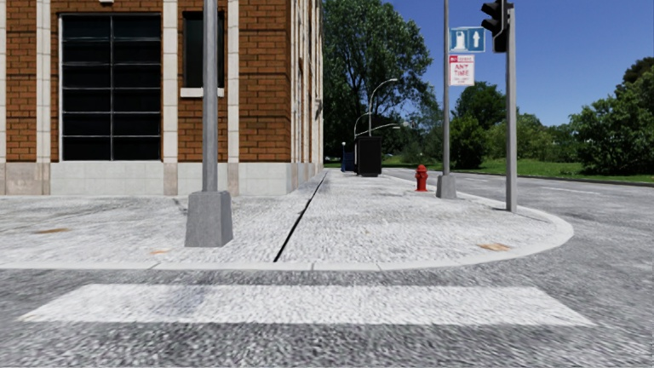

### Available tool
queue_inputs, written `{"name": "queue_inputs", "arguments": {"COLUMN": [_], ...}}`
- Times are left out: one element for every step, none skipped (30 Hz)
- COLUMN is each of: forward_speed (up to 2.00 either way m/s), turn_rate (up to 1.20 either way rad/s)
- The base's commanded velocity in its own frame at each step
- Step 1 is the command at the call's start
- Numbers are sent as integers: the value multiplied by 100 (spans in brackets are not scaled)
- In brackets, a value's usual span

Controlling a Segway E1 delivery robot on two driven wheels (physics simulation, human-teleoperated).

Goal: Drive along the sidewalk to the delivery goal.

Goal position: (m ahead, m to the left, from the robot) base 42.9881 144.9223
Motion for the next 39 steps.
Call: {"name": "queue_inputs", "arguments": {"forward_speed": [200, 200, 200, 200, 200, 200, 200, 200, 200, 200, 200, 200, 200, 200, 200, 200, 200, 200, 200, 200, 200, 200, 200, 200, 200, 199, 189, 181, 170, 170, 165, 160, 157, 157, 151, 146, 143, 142, 142], "turn_rate": [0, 0, 0, 0, 0, 0, 0, 0, 0, 0, 0, 0, 0, 0, 0, 0, 0, 0, 0, 0, 0, 0, 0, 0, 0, 5, 8, 10, 10, 10, 10, 10, 15, 15, 19, 22, 25, 29, 29]}}
